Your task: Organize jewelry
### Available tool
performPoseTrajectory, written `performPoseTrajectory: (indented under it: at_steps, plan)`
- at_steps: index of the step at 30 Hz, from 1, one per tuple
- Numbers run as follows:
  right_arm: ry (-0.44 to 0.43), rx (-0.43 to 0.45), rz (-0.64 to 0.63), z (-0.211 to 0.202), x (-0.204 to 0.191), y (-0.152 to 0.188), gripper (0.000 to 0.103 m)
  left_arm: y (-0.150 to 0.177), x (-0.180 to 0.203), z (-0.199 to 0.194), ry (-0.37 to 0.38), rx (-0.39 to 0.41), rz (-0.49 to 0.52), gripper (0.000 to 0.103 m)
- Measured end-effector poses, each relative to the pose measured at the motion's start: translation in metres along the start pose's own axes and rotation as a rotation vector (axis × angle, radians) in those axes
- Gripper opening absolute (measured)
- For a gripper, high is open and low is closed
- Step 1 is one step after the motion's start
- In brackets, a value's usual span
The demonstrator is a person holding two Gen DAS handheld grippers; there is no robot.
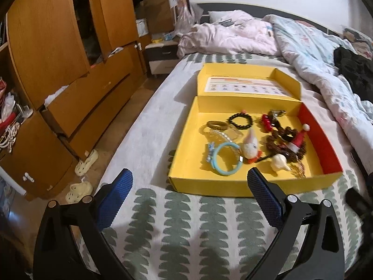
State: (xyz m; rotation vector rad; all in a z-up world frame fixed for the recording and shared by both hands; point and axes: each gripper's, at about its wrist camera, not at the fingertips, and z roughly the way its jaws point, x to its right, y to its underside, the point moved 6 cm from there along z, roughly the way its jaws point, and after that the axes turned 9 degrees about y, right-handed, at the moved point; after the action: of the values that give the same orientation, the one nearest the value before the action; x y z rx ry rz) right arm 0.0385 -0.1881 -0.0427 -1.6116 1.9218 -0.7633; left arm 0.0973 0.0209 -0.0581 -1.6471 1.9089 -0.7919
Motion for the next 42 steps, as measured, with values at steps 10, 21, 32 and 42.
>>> performPoseTrajectory:
  at_steps: [10, 21, 32, 42]
  plan:
    - [-0.010, -0.144, 0.006, 0.053, -0.001, -0.048, 0.099, -0.025, -0.004, 0.041, 0.080, -0.120, -0.036, 0.097]
    - [-0.110, -0.243, 0.052, 0.109, 0.000, -0.069, 0.064, -0.041, 0.007, 0.081, 0.232, -0.214, -0.135, 0.097]
    - [-0.105, -0.295, 0.065, 0.149, 0.012, -0.067, 0.049, -0.039, 0.037, 0.120, 0.262, -0.306, -0.125, 0.078]
    - [-0.041, -0.300, 0.063, 0.171, 0.019, -0.073, 0.049, -0.036, 0.052, 0.141, 0.261, -0.350, -0.134, 0.072]
